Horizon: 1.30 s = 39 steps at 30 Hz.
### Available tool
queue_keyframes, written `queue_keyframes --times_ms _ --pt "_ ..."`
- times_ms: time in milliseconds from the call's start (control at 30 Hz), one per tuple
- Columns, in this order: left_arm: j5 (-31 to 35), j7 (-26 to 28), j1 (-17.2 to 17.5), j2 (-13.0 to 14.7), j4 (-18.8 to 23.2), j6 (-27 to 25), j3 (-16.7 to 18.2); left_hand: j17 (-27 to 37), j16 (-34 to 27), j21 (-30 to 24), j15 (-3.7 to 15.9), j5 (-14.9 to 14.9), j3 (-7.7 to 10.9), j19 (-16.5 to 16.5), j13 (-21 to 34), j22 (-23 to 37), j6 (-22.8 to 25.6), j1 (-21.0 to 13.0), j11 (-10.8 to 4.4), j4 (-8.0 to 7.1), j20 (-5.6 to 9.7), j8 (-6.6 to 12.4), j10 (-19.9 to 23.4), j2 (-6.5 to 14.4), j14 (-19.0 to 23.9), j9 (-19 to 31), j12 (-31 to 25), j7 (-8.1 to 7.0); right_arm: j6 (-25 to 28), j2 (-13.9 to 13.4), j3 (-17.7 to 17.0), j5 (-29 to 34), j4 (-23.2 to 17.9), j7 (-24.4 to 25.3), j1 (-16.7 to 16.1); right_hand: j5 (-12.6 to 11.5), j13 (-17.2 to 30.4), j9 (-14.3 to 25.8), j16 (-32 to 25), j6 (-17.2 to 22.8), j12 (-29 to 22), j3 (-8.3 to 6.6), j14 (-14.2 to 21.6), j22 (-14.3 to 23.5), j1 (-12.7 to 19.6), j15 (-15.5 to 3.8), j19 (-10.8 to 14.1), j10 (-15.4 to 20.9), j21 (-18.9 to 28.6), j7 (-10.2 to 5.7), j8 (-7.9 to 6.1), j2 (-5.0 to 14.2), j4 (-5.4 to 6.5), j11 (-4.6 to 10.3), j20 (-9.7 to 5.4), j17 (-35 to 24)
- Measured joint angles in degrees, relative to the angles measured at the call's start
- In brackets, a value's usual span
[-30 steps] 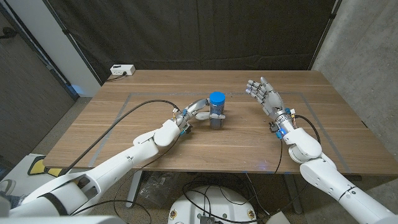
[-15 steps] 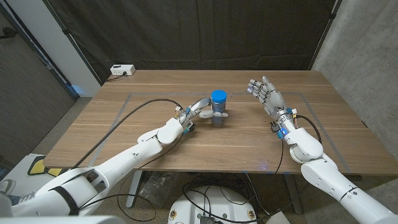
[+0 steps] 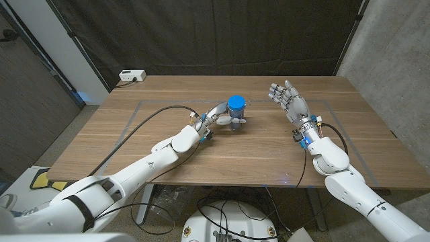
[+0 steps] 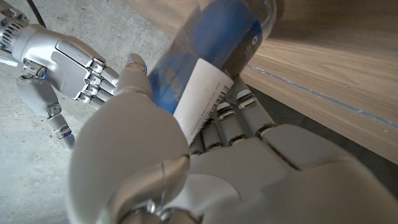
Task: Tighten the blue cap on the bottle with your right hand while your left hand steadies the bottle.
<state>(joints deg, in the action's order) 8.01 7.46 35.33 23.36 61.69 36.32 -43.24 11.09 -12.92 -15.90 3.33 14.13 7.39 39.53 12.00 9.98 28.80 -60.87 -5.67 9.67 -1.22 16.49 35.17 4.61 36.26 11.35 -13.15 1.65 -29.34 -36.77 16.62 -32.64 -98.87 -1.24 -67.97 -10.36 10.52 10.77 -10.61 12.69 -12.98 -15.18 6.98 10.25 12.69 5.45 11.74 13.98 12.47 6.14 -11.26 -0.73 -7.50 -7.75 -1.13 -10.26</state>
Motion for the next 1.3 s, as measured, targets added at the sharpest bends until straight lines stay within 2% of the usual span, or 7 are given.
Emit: queue_keyframes --times_ms 267,433,667,733,833,1267,1300 --pt "-1.45 -0.23 0.72 0.22 1.52 -1.57 1.10 0.00 -0.44 -0.27 0.40 -0.45 2.71 2.16 0.14 0.31 2.90 -1.51 -0.06 0.29 0.50 0.25 2.74 -1.51 3.24 0.00 -0.65 0.03 0.01 0.53 0.48 0.15 0.13 0.00 0.78 0.00 0.00 0.00 0.00 0.00 0.00 0.00 0.00 0.00 0.00 0.00 0.00 0.31 0.00 0.00 0.00 0.00 0.00 0.31 0.00 0.00" --pt "-2.49 -0.01 2.43 1.85 6.43 -5.65 2.66 0.26 -0.54 -0.68 0.45 -0.45 3.49 2.97 0.14 0.31 3.67 -1.72 -0.28 0.28 0.51 0.26 3.78 -1.72 3.96 0.26 -0.66 0.00 0.30 0.92 0.95 0.32 0.13 0.00 1.34 0.00 0.00 0.00 0.00 0.00 0.00 0.00 0.00 0.00 0.00 0.00 0.21 0.31 0.00 0.00 0.00 0.00 0.00 0.31 0.21 0.00" --pt "-5.40 -1.00 4.85 5.15 15.83 -14.42 5.30 0.26 -0.54 -0.69 0.58 -0.88 3.49 3.08 0.14 0.31 4.18 -1.72 0.00 0.28 0.62 0.26 4.21 -1.72 4.49 0.26 -0.66 -0.09 0.72 1.51 1.66 0.49 -0.25 0.00 2.07 0.00 0.00 0.00 0.00 0.03 0.00 0.00 0.56 0.00 0.30 0.05 0.41 0.31 0.00 -0.03 0.00 0.30 0.00 0.31 0.41 0.00" --pt "-5.54 -1.29 5.32 5.77 17.51 -14.66 5.85 0.26 -0.54 -0.69 0.66 -0.88 3.49 3.17 0.13 0.30 4.18 -1.72 0.04 0.28 0.71 0.26 4.46 -1.72 4.66 0.26 -0.66 -0.09 0.87 1.63 1.80 0.54 -0.39 0.03 2.18 0.00 0.00 0.00 0.00 0.50 0.00 0.00 0.74 0.00 0.30 -0.13 0.62 0.58 0.00 -0.51 0.00 0.30 0.00 0.58 0.20 0.00" --pt "-7.84 -2.54 5.70 6.41 19.01 -17.06 6.61 0.26 -0.54 -0.69 0.89 -0.88 3.62 3.54 0.13 0.30 4.78 -1.72 -0.03 0.40 0.56 0.48 4.96 -1.72 5.22 0.26 -0.66 -0.10 1.07 2.06 2.47 0.80 -0.82 0.09 2.68 0.00 0.00 0.00 0.00 0.97 0.00 0.00 0.74 0.00 0.30 -0.12 0.61 1.03 0.00 -0.73 0.00 0.30 0.00 0.42 0.20 0.00" --pt "-13.46 -5.48 6.50 8.53 21.66 -17.37 9.35 0.17 -0.53 -0.66 0.96 -0.88 3.98 3.89 0.13 0.26 5.92 -2.26 0.38 0.75 0.62 0.48 5.98 -2.26 5.91 0.25 -0.66 -0.19 2.21 3.90 5.41 2.23 -0.50 -0.49 5.65 0.00 0.00 0.00 0.00 1.65 0.00 0.00 1.03 0.00 0.63 -0.42 0.61 1.44 0.00 -1.01 -0.40 0.43 0.00 0.82 0.20 0.00" --pt "-13.50 -5.50 6.55 8.61 21.77 -17.37 9.42 0.12 -0.53 -0.66 0.96 -0.88 5.01 3.89 0.16 0.26 5.92 -2.26 0.38 -0.28 0.62 0.48 5.98 -2.26 5.91 0.25 -0.66 -0.19 2.25 4.00 5.62 2.26 -0.44 -0.54 5.93 0.00 0.00 0.00 0.00 1.65 0.00 0.00 1.03 0.00 0.75 -0.42 0.61 1.44 0.00 -1.01 -0.40 0.31 0.00 0.82 0.20 0.00"
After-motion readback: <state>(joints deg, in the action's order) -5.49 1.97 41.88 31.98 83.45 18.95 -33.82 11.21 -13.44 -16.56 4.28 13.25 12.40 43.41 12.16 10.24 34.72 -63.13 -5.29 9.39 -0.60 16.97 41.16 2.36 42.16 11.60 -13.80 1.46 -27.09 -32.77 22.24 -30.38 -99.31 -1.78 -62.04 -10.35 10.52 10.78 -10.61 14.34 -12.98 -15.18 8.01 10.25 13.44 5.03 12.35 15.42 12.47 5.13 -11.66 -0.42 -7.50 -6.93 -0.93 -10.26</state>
